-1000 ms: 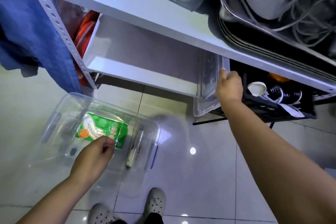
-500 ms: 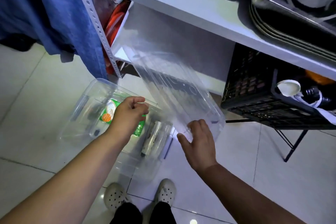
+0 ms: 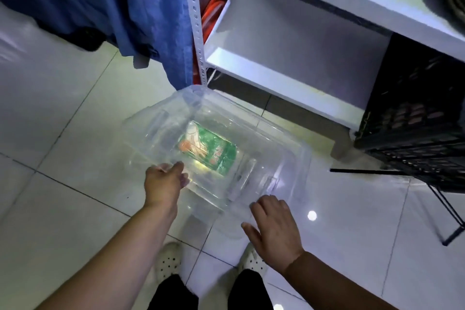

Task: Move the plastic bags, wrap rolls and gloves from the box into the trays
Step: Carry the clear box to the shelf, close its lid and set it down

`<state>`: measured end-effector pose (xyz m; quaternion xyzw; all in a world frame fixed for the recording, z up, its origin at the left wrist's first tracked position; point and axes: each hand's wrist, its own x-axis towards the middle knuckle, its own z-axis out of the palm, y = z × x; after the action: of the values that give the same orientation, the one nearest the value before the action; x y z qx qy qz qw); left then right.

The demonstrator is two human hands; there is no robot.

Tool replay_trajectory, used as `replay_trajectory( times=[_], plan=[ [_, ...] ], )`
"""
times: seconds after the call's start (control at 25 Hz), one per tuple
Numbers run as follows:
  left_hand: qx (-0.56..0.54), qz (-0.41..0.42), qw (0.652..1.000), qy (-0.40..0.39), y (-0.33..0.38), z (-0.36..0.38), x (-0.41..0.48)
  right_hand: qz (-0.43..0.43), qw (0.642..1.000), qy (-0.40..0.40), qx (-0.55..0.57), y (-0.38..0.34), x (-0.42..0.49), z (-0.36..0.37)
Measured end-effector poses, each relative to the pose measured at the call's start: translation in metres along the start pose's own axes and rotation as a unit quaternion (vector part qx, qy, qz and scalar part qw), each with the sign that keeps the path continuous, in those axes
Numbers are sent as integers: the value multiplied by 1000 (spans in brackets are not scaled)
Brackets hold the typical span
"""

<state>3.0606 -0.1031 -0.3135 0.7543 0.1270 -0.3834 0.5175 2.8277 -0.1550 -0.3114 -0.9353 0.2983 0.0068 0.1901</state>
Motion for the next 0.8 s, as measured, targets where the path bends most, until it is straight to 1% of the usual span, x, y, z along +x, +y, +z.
replay_trajectory(
  times=[0.12,0.24,0.32,0.4,0.52,0.6,0.64,0.72,0.76,0.8],
  plan=[
    [24,-24,999,11,-40,-37,33,-1,1000,-23,17,-18,6,47],
    [23,-86,996,7,-68,-58,64,35,996,-81,32,-30,9,88],
    [39,-112,993,-7,-85,-64,82,60,991,-105,51,-28,9,113],
    [70,-123,990,7,-103,-64,101,93,989,-92,66,-18,8,134],
    [100,-132,985,58,-125,-60,117,180,983,-20,43,4,2,154],
    [101,-122,985,73,-133,-59,121,271,962,27,31,20,-1,161],
    [109,-120,984,68,-141,-60,124,323,945,41,44,27,-3,170],
    [126,-111,984,55,-145,-62,121,389,915,56,96,33,-3,173],
    [157,-99,981,60,-147,-63,119,413,900,55,126,34,-4,176],
    [228,-68,968,84,-148,-62,117,434,886,49,156,35,-4,179]
  ],
)
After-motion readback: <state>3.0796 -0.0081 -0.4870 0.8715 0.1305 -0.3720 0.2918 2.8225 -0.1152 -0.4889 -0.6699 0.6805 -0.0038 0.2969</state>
